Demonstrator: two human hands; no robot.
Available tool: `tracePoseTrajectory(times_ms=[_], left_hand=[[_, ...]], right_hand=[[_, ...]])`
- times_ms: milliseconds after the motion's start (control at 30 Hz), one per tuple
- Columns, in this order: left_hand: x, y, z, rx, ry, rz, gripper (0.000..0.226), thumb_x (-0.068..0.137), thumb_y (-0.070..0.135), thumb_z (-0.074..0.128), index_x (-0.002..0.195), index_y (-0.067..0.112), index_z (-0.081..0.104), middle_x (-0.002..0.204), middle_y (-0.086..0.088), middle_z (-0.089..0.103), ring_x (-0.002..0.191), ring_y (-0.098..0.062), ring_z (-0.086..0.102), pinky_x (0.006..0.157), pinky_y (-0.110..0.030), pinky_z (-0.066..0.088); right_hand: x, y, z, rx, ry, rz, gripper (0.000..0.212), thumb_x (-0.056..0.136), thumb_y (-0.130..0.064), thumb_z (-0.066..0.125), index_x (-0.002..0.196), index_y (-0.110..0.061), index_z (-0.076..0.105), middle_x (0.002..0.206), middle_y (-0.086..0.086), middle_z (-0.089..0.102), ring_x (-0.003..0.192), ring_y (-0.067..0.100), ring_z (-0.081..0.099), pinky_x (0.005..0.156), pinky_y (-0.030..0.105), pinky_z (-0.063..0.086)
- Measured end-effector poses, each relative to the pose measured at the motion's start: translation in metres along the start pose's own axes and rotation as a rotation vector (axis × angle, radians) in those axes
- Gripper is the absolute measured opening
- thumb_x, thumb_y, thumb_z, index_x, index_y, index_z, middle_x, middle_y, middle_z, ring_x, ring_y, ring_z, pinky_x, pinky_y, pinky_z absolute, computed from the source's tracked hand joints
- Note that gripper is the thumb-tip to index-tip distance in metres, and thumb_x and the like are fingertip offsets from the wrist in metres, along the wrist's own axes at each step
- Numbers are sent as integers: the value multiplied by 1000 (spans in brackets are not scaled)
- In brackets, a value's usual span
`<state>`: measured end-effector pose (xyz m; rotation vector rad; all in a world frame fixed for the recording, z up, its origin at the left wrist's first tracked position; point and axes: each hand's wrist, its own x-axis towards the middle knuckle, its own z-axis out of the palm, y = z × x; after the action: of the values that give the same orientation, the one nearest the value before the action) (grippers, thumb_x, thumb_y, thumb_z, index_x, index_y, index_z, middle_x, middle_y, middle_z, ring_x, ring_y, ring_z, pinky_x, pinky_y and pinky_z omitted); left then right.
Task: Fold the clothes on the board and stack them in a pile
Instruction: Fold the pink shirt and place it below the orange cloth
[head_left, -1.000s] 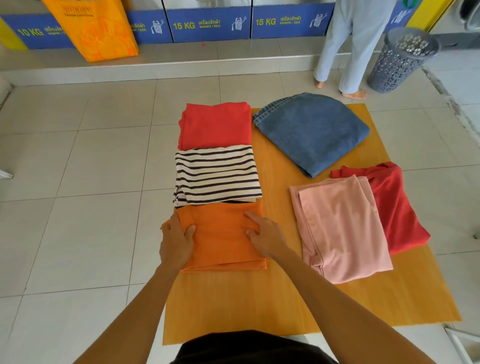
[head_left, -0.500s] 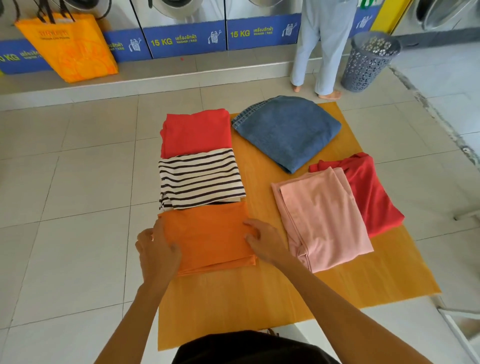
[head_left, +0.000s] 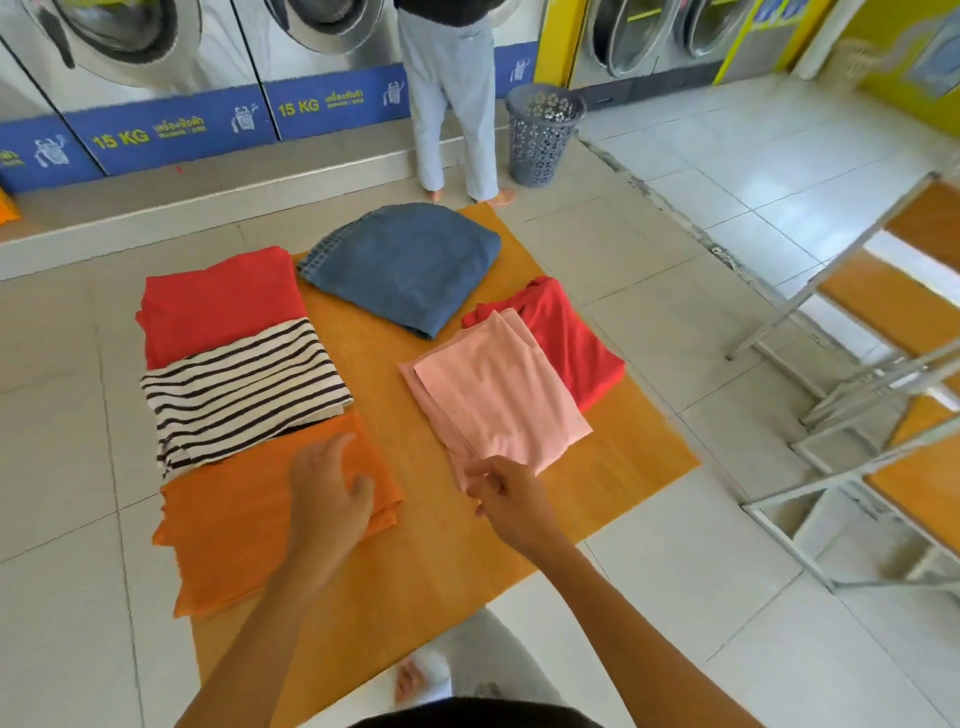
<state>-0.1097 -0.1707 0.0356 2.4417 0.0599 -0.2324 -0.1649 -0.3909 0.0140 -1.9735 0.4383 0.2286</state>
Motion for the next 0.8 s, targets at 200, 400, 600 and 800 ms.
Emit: tracePoseTrajectory(times_ms=[200, 400, 600, 800], left_hand=[[21, 27, 19, 7, -94, 73, 43, 92, 15, 60, 135, 19, 55, 135, -11, 51, 131, -28, 39, 109, -45, 37], [90, 74, 40, 70, -94, 172, 40, 88, 10, 62, 128, 13, 60, 127, -13, 59, 125, -30, 47, 106, -45, 40], [183, 124, 87, 106, -206, 164, 50, 80, 18, 70, 129, 9, 60, 122, -15, 65, 114, -35, 59, 96, -41, 48], [202, 122, 125, 372, -216, 31, 90, 65, 75, 66, 139, 30, 42, 126, -9, 55, 113, -33, 57, 91, -40, 46]], right_hand=[[5, 31, -36, -20, 303, 148, 25, 94, -21, 53, 110, -29, 70, 103, -13, 70, 89, 4, 64, 73, 23, 52], [33, 38, -58, 40, 285, 257, 20, 96, -30, 49, 112, -38, 60, 95, -16, 65, 78, 0, 60, 75, 33, 58], [58, 35, -61, 41, 21, 207, 43, 92, -31, 61, 132, -42, 48, 127, -6, 50, 97, 11, 57, 62, 9, 45], [69, 44, -65, 61, 13, 186, 43, 90, -18, 57, 128, -38, 57, 133, 1, 48, 107, 17, 52, 65, 8, 47]])
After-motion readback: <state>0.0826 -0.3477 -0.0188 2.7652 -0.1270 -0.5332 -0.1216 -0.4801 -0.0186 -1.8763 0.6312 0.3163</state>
